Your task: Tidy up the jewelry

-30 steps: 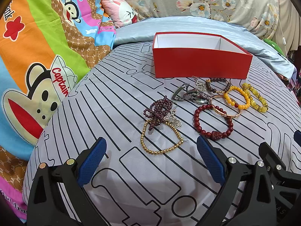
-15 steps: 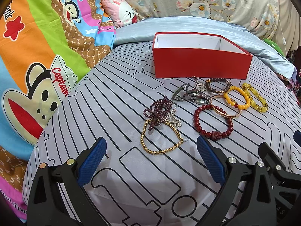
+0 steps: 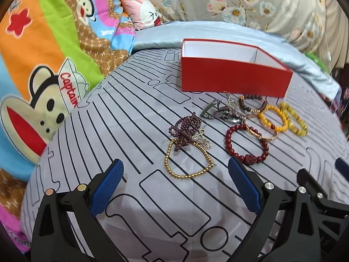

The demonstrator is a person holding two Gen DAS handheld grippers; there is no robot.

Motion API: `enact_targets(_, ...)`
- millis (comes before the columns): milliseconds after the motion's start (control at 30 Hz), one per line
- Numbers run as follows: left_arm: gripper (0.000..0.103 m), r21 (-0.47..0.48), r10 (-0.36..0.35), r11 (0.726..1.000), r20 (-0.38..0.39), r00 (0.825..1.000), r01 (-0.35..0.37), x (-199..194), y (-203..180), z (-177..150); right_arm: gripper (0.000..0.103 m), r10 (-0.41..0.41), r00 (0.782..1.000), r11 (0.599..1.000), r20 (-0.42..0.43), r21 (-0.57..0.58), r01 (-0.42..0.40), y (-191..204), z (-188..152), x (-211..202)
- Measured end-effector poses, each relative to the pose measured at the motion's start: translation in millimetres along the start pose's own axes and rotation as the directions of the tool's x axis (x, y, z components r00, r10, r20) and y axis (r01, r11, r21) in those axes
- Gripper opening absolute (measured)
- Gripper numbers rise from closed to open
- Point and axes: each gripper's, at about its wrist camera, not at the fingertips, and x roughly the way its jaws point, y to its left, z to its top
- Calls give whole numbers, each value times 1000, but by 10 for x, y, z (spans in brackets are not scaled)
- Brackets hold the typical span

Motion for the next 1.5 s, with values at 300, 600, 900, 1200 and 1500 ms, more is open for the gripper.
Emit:
enact_targets(300,92,-61,-33,998,-59,998,29,150,301,126,96,22,999,1000,-26,3,-22,-29,24,47)
enact_targets(600,79,-48,-115,993,-78,990,111,438,215,433,96,48,998,999,-42,17,-47,-63,30,78)
enact_targets(900,30,-31,-170,985,-125,978,167,628,96,470,96,56,997,998,-53,27,-55,-81,48,96)
enact_targets(1200,10,-52,-222,975,-100,970,217,507,134,513,96,59,997,998,-52,13,-58,-100,124,113)
enact_targets(1500,6,-89,-274,959,-34,961,271,265,227,705,71,76,996,995,-56,70,-72,-411,576,404)
